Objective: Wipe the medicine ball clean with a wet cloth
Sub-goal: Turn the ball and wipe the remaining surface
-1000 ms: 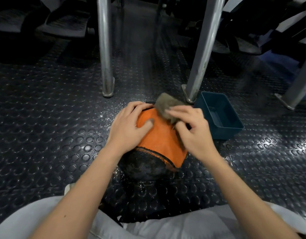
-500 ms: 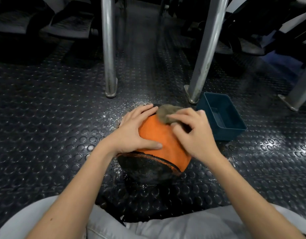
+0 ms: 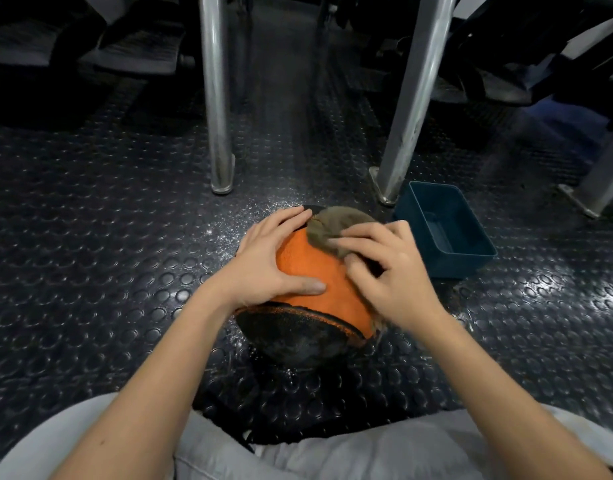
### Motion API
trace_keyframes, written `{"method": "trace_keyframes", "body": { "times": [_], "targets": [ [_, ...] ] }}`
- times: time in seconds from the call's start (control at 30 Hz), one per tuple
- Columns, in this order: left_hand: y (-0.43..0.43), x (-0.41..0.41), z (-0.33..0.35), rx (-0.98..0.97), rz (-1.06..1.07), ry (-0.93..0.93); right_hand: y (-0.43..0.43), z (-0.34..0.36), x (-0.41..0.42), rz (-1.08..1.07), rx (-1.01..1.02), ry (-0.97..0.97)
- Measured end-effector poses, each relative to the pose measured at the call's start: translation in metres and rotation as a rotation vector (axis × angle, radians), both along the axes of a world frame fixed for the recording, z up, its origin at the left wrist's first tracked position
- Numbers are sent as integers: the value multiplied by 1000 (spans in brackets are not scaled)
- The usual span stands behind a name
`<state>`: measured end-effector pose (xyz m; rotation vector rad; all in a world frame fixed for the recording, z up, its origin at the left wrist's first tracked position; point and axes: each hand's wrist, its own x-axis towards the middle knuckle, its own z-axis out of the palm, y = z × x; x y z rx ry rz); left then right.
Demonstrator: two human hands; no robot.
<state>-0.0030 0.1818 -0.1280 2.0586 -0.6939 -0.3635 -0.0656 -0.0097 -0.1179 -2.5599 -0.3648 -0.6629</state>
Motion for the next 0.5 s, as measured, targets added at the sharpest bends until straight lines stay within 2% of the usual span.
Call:
{"method": "trace_keyframes", "body": {
  "times": [0.1,0.17,0.23,0.37,0.4,0.5],
  "targets": [
    [-1,1,0,8,4,9,-25,-4,19,-245,364,239],
    [-5,1,0,-2,30,-3,-28,-7,23,-402,490,350],
    [-8,1,-1,-17,58,-33,-7,-4,17,-384,303,214],
    [-9,0,-6,-42,89,-87,25,0,-1,-44,-76,-82],
    [-8,0,-6,-46,86,-82,19,-1,3,-48,-65,-84],
    [-8,-1,-4,-35,82,-50,-16,-7,21,-277,240,123]
  ]
}}
